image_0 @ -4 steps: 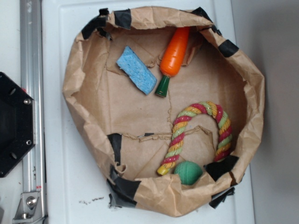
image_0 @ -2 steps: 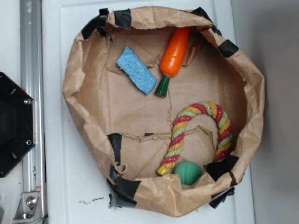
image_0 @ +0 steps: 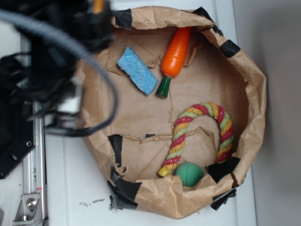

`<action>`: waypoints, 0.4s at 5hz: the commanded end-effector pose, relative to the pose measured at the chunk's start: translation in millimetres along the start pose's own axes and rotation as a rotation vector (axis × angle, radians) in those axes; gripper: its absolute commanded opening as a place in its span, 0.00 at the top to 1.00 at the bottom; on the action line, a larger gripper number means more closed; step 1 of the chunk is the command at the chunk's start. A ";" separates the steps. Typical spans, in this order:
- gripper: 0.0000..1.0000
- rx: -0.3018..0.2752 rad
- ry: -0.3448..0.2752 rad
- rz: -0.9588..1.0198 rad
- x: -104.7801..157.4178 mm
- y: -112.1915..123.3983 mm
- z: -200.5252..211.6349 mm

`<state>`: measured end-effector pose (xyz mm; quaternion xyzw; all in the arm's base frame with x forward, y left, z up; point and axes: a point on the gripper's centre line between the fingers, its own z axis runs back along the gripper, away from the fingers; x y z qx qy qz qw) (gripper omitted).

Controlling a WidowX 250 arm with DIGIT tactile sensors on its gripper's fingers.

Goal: Grab the blue sponge.

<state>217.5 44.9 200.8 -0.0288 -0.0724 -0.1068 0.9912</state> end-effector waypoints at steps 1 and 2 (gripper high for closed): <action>0.00 0.112 -0.036 -0.287 29.5 0.3 -44.6; 0.00 0.119 0.040 -0.333 17.2 -4.7 -75.8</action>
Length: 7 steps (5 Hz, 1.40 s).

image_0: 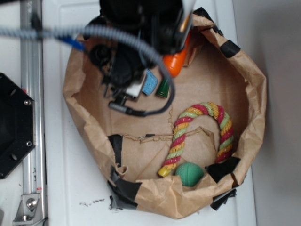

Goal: Grab the blue sponge.

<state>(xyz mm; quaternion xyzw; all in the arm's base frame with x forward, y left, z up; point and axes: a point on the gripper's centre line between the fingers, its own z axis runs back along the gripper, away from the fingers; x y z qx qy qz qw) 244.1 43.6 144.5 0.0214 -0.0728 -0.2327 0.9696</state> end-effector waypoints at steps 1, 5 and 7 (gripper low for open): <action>0.00 0.010 0.112 -0.071 -7.5 -4.2 -57.1; 0.00 -0.059 0.208 -0.215 -37.8 -10.9 -120.4; 0.00 -0.082 0.212 -0.300 -35.3 -10.3 -128.4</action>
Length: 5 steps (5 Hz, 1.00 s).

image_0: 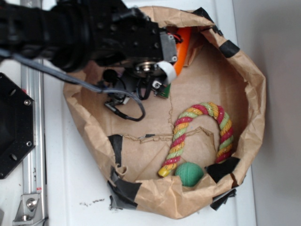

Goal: Grab the blue sponge.

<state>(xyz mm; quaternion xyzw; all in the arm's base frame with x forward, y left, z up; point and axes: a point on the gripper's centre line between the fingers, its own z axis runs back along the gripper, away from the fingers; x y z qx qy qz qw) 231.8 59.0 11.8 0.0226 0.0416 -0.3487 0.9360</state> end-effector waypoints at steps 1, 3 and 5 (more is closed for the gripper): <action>0.00 -0.052 -0.048 -0.007 -2.5 0.8 4.6; 1.00 -0.097 -0.049 0.024 -5.5 3.4 8.8; 1.00 -0.135 -0.032 0.137 -11.4 7.2 36.7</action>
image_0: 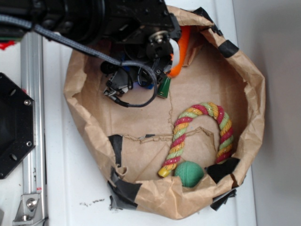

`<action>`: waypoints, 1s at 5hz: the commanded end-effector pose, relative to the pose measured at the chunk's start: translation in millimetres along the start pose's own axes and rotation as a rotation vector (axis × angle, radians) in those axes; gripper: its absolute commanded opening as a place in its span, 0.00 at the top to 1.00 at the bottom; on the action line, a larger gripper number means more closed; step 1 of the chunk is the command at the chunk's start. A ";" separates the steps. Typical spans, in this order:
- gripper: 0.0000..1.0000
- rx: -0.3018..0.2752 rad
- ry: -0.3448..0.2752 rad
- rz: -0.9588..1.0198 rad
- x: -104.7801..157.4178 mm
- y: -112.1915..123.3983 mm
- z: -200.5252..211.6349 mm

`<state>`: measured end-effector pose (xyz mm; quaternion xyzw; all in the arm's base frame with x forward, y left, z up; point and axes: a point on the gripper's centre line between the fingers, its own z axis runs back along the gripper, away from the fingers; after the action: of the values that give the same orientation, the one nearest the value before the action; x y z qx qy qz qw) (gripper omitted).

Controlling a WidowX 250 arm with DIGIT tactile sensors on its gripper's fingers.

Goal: Grab the blue sponge.

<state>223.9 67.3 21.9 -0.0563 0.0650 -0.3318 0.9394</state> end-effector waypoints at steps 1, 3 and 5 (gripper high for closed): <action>1.00 0.106 -0.064 0.236 6.6 -9.1 56.0; 1.00 0.129 -0.270 0.482 41.2 -39.3 124.8; 1.00 0.032 -0.278 0.689 75.8 -50.3 142.9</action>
<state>263.6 -3.4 145.6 -0.0633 -0.0276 0.0223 0.9974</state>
